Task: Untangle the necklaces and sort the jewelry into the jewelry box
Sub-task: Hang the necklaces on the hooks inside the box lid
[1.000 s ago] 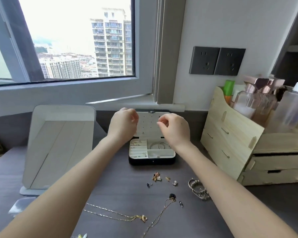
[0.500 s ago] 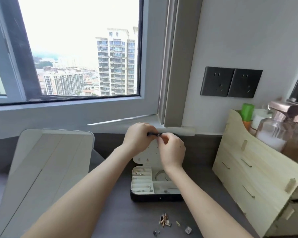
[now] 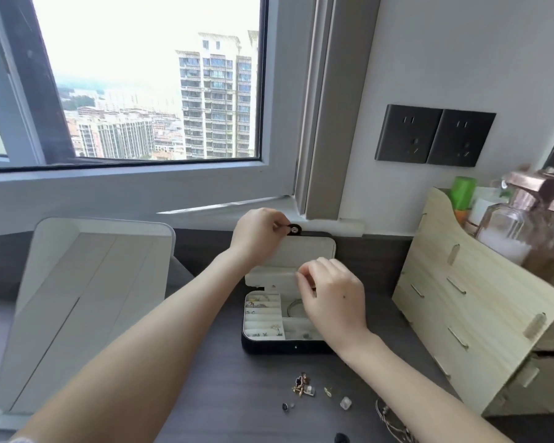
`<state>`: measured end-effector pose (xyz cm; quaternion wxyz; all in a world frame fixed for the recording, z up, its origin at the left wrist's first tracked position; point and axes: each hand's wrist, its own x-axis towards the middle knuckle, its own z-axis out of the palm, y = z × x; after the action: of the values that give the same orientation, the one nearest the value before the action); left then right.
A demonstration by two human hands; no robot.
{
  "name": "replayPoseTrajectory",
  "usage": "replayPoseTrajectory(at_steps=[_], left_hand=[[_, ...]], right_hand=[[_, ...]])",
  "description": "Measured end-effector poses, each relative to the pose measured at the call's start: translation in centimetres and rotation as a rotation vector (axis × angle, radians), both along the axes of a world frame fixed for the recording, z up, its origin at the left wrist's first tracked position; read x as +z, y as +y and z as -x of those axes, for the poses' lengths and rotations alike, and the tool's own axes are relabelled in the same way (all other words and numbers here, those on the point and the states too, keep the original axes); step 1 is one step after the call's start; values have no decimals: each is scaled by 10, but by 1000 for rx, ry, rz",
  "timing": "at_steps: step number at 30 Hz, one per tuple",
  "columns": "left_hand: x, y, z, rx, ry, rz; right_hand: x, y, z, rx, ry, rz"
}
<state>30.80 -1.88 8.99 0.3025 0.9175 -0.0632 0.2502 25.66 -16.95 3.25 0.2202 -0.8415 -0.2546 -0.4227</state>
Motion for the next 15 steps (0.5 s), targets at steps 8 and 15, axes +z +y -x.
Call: replayPoseTrajectory(at_steps=[8,15], left_hand=[[-4,8,11,5,-3,0],[6,20,34,50,-36,-38]], right_hand=[[-34,-19,29,28,160,330],[-22,-19,43,42,296,229]])
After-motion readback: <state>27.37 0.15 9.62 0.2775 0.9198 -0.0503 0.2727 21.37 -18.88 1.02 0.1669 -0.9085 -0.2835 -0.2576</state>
